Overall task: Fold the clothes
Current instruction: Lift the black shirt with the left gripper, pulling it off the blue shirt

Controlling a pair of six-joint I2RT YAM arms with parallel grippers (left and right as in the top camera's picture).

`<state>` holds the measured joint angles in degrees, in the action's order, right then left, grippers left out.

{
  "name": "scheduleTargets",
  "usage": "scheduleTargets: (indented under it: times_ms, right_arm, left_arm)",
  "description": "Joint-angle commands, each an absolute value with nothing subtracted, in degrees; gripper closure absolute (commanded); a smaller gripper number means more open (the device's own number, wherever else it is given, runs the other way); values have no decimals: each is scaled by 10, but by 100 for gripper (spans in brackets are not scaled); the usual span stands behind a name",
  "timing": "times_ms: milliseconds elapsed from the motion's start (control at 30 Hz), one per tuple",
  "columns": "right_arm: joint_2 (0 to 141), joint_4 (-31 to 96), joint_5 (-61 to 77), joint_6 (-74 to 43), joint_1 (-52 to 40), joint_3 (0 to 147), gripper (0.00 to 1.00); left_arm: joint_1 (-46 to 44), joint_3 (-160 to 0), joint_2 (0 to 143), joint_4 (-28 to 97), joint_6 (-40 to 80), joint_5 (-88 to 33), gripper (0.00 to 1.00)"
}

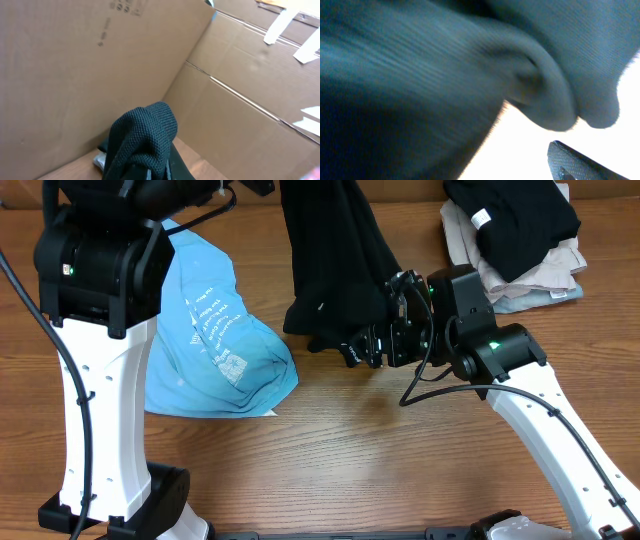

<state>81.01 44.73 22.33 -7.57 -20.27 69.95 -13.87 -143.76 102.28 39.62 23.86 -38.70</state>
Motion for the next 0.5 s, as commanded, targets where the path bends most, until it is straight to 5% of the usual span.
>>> scheduleTargets:
  times_ms: [0,233,467]
  right_arm:
    - [808,456,118,-70,-202,685,7]
    - [830,404,121,-70,-203,652,6]
    - [880,293,265,-42,-204,618,7]
  left_arm:
    - [-138,-1453,1022,382,252,-352,96]
    - [-138,-1453,1017,359,299,-359,96]
    - [-138,-1453,993,355,324,-369,96]
